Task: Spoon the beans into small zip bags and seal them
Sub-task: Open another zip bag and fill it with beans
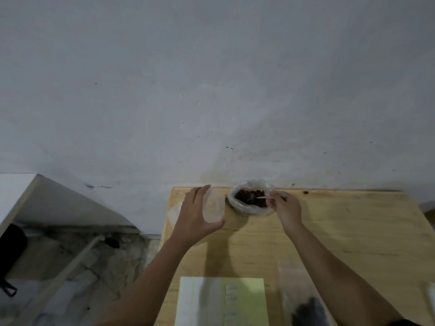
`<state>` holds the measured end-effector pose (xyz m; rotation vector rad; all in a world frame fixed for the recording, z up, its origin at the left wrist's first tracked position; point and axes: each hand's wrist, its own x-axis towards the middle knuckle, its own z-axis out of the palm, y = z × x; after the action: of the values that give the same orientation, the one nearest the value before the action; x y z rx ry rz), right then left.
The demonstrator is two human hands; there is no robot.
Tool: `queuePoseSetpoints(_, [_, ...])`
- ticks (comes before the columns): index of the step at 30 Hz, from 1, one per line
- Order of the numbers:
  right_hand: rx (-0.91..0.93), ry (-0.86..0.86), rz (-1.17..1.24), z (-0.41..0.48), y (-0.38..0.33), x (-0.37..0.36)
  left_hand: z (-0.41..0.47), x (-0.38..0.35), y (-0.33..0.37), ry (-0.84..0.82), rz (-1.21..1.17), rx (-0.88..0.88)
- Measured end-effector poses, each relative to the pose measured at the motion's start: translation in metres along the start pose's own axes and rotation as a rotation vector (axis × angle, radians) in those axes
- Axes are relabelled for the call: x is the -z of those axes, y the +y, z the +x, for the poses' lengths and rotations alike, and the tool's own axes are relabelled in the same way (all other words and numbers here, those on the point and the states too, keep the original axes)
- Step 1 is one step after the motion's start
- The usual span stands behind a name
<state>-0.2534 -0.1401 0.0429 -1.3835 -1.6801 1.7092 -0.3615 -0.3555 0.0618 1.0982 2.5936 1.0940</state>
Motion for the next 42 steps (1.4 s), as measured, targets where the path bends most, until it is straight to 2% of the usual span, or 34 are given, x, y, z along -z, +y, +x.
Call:
queuePoseSetpoints(8, [-0.211, 0.091, 0.307, 0.004, 0.004, -0.005, 0.011, -0.013, -0.003, -0.062, 0.077, -0.029])
queuePoseSetpoints(13, [-0.211, 0.109, 0.460, 0.003, -0.005, 0.014, 0.022, -0.027, -0.004, -0.042, 0.197, 0.006])
queuePoseSetpoints(17, [-0.171, 0.102, 0.495, 0.000, -0.011, 0.032, 0.030, -0.039, -0.004, -0.067, 0.240, 0.000])
queuePoseSetpoints(22, [-0.072, 0.019, 0.526, -0.009, -0.026, 0.045, 0.035, -0.051, 0.005, -0.101, 0.233, -0.004])
queuePoseSetpoints(26, [0.003, -0.071, 0.454, -0.018, -0.033, 0.049, 0.037, -0.063, 0.014, -0.087, 0.210, -0.044])
queuePoseSetpoints(30, [0.146, -0.181, 0.251, -0.026, -0.033, 0.053, 0.039, -0.072, 0.024, -0.115, 0.184, -0.120])
queuePoseSetpoints(34, [0.286, -0.033, 0.142, -0.027, -0.031, 0.059, 0.037, -0.072, 0.034, -0.075, 0.194, -0.210])
queuePoseSetpoints(37, [0.332, 0.052, 0.073, -0.024, -0.029, 0.065, 0.035, -0.071, 0.029, -0.060, 0.206, -0.207])
queuePoseSetpoints(42, [0.410, -0.027, -0.175, -0.018, -0.014, 0.045, 0.028, -0.060, 0.018, -0.049, 0.175, -0.191])
